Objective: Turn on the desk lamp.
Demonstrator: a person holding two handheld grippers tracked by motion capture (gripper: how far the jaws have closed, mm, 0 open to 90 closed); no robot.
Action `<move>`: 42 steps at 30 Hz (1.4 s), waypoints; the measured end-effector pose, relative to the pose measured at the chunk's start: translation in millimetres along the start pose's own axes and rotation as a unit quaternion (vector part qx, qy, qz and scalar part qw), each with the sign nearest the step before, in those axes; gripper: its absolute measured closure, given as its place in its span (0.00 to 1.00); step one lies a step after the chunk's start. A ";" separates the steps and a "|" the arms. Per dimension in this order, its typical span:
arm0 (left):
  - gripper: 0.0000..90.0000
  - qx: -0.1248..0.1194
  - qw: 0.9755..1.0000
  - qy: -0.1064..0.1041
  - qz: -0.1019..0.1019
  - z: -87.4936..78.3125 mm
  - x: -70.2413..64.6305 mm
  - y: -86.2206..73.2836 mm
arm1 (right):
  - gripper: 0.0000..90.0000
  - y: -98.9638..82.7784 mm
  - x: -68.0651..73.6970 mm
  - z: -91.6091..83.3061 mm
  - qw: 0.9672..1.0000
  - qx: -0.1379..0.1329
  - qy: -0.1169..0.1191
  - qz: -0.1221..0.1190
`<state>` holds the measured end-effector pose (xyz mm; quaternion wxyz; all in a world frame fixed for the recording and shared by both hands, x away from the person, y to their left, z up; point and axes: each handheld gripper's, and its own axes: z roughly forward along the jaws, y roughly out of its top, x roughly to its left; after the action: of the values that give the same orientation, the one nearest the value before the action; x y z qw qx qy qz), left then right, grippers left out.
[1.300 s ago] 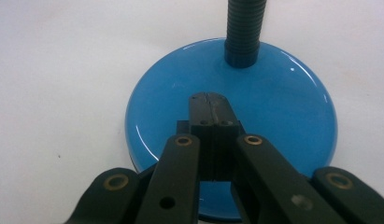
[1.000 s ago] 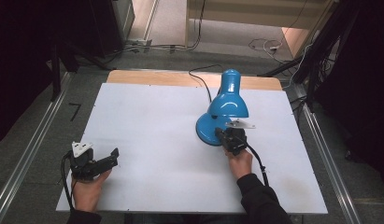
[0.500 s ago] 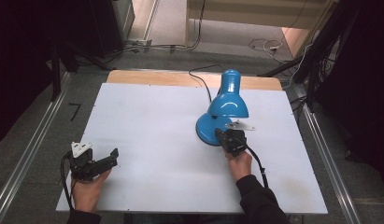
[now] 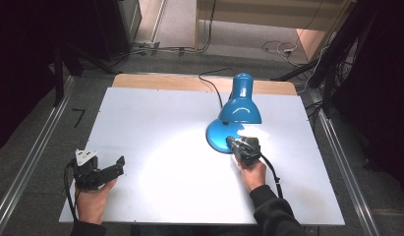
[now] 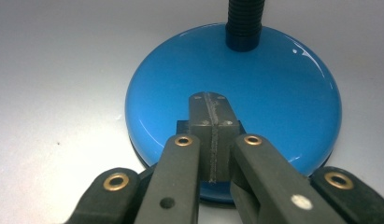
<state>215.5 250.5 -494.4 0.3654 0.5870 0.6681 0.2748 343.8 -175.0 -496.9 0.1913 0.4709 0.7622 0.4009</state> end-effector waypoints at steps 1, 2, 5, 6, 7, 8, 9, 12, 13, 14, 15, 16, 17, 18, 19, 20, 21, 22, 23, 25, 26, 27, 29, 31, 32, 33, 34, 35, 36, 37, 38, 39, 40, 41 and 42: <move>0.09 -0.001 1.000 0.000 0.000 -0.1 0.1 0.0 | 0.98 0.0 0.7 0.2 1.000 -0.002 0.001 0.002; 0.09 -0.001 1.000 0.000 0.000 -0.1 0.1 0.0 | 0.98 -0.1 0.7 -0.1 1.000 -0.001 0.000 0.001; 0.09 -0.001 1.000 0.000 0.000 -0.2 0.9 -0.1 | 0.91 0.7 -0.5 -1.9 1.000 -0.002 0.004 0.004; 0.09 -0.001 1.000 0.000 0.000 -0.2 0.9 -0.1 | 0.87 1.2 -1.2 -3.0 1.000 -0.004 0.007 0.009; 0.09 -0.001 1.000 0.000 0.000 -0.2 1.0 0.0 | 0.84 1.8 -1.9 -4.4 1.000 -0.005 0.013 0.014; 0.09 -0.001 1.000 -0.001 0.000 0.1 0.7 -0.1 | 0.80 2.5 -2.6 -6.1 1.000 -0.008 0.016 0.015; 0.09 -0.001 1.000 -0.001 0.000 0.1 0.7 -0.1 | 0.76 3.4 -3.0 -7.8 1.000 -0.012 0.018 0.014; 0.09 0.001 1.000 -0.001 0.000 0.3 -0.1 -0.2 | 0.64 5.4 -6.3 -12.7 0.999 -0.015 0.024 0.020; 0.09 0.001 1.000 -0.001 0.001 0.4 -0.3 -0.2 | 0.57 5.9 -7.9 -14.1 0.999 -0.014 0.026 0.023; 0.09 0.001 1.000 -0.001 0.001 0.4 -0.3 -0.3 | 0.50 6.5 -9.4 -15.4 0.999 -0.014 0.025 0.026; 0.09 0.001 1.000 0.000 0.001 0.4 -0.3 -0.2 | 0.46 6.8 -10.6 -16.8 0.999 -0.014 0.023 0.027; 0.09 0.001 1.000 0.000 0.001 0.4 -0.2 -0.3 | 0.43 7.1 -11.4 -17.8 0.999 -0.014 0.018 0.025; 0.09 0.001 1.000 0.000 0.001 0.4 -0.2 -0.3 | 0.40 7.3 -12.3 -18.8 1.000 -0.013 0.015 0.021; 0.09 0.001 1.000 0.000 0.000 0.6 -0.3 -0.2 | 0.37 7.3 -13.0 -19.5 1.000 -0.011 0.016 0.017; 0.09 0.001 1.000 0.000 0.000 0.6 -0.3 -0.2 | 0.37 7.3 -13.0 -19.5 1.000 -0.011 0.016 0.017; 0.09 0.001 1.000 0.000 0.001 0.5 -0.5 -0.2 | 0.32 7.3 -13.3 -21.0 1.000 -0.007 0.013 0.011; 0.09 0.001 1.000 0.000 0.001 0.5 -0.5 -0.2 | 0.30 7.3 -13.3 -21.9 1.000 -0.004 0.012 0.009; 0.09 0.001 1.000 0.000 0.001 0.5 -0.5 -0.3 | 0.27 7.3 -13.5 -22.9 1.000 -0.004 0.010 0.007; 0.09 0.001 1.000 0.000 0.001 0.4 -0.4 -0.3 | 0.25 7.5 -13.7 -24.3 1.000 -0.003 0.007 0.005; 0.09 0.001 1.000 0.000 0.001 0.2 0.0 -0.2 | 0.21 7.5 -14.8 -26.5 1.000 -0.004 -0.003 -0.006; 0.09 0.001 1.000 0.000 0.001 0.2 0.0 -0.2 | 0.20 7.5 -16.1 -27.2 1.000 0.000 -0.006 -0.010; 0.09 0.001 1.000 0.000 0.000 0.1 0.0 -0.2 | 0.18 7.5 -17.7 -27.4 1.000 0.004 -0.008 -0.011; 0.09 0.001 1.000 0.000 0.001 0.1 0.1 -0.2 | 0.17 7.1 -20.0 -29.3 1.000 0.008 -0.006 -0.010; 0.09 0.001 1.000 0.000 0.001 0.2 -0.3 -0.1 | 0.16 6.6 -21.4 -31.9 1.000 0.004 -0.012 -0.015; 0.09 0.000 1.000 0.000 0.000 0.3 -0.5 -0.1 | 0.16 6.2 -21.6 -33.4 1.000 0.003 -0.017 -0.018; 0.09 0.000 1.000 0.000 0.000 0.3 -0.5 -0.1 | 0.16 5.8 -22.0 -34.8 1.000 0.003 -0.020 -0.020; 0.09 0.000 1.000 0.000 0.001 0.1 -0.8 0.0 | 0.16 5.5 -22.8 -35.9 1.000 0.003 -0.021 -0.021; 0.09 0.000 1.000 0.000 0.001 0.2 -0.7 0.0 | 0.15 5.2 -23.4 -37.0 1.000 0.004 -0.020 -0.023; 0.09 0.000 1.000 0.000 0.001 0.2 -0.6 0.0 | 0.15 4.8 -23.6 -38.2 0.999 0.006 -0.022 -0.024; 0.09 0.000 1.000 0.000 0.001 0.3 -0.5 0.0 | 0.14 4.3 -23.6 -39.6 0.999 0.005 -0.026 -0.025; 0.09 0.000 1.000 0.000 0.001 0.3 -0.4 0.0 | 0.14 3.5 -23.6 -41.2 0.999 0.003 -0.029 -0.027; 0.09 0.000 1.000 0.000 0.001 0.3 -0.3 0.0 | 0.13 2.8 -23.6 -42.8 0.999 0.002 -0.031 -0.027; 0.09 0.000 1.000 0.000 0.001 0.3 -0.3 0.0 | 0.13 2.1 -24.1 -44.0 0.999 0.001 -0.028 -0.029; 0.09 0.000 1.000 0.000 0.001 0.3 -0.4 0.0 | 0.13 2.1 -24.1 -44.0 0.999 0.001 -0.028 -0.029; 0.09 0.000 1.000 0.000 0.001 0.2 -0.5 0.0 | 0.12 1.0 -24.9 -46.9 0.999 0.003 -0.026 -0.029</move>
<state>215.7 249.9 -494.4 0.3656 0.5875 0.6675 0.2750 325.1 -216.7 -469.8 0.2217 0.4595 0.7712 0.3807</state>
